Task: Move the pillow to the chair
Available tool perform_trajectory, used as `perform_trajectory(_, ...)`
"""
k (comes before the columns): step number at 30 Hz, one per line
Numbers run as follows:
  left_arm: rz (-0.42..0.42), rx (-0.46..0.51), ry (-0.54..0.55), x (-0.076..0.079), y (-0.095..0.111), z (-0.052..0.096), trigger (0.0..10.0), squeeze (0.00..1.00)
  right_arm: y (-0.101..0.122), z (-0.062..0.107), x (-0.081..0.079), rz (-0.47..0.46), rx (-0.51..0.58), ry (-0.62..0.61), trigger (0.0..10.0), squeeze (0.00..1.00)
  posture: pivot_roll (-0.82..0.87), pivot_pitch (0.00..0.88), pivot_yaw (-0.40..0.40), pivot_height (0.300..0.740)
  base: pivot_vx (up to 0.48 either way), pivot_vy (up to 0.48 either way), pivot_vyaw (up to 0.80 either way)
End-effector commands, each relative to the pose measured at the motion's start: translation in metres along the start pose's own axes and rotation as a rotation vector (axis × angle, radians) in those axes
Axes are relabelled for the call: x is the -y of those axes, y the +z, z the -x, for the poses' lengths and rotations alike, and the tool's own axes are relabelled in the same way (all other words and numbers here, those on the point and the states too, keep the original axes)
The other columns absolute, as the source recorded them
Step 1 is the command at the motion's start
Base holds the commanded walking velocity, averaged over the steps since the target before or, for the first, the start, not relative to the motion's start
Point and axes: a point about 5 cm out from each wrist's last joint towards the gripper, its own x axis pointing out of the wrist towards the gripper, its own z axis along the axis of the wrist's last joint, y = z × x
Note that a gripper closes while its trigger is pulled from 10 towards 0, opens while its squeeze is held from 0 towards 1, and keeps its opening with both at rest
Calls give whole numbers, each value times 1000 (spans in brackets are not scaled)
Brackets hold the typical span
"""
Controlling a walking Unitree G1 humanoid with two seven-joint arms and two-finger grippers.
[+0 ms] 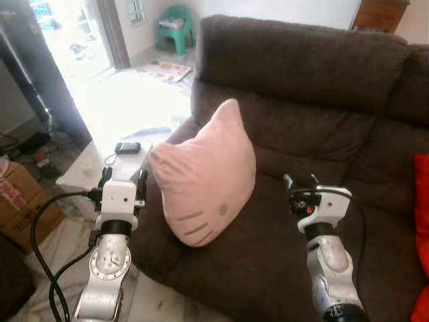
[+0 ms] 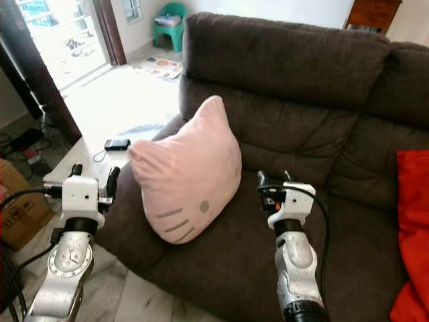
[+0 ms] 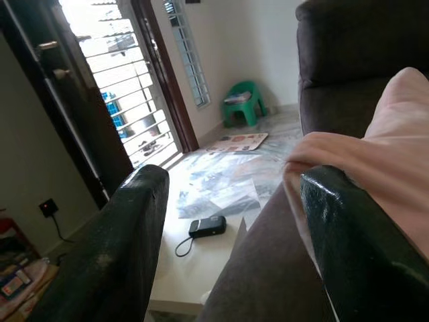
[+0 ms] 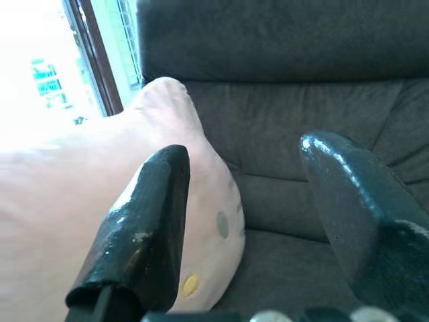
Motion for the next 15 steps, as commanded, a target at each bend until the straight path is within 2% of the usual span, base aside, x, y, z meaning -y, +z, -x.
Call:
perform_trajectory(1, 2, -4, 4, 0, 0, -1, 10000, 0, 1, -1, 0, -4, 6, 0, 10000, 0, 44, 0, 7, 740, -247, 0, 0)
perform_trajectory(15, 2, -9, 3, 0, -1, -1, 10000, 0, 1, -2, -1, -4, 2, 5, 10000, 0, 43, 0, 5, 740, -246, 0, 0)
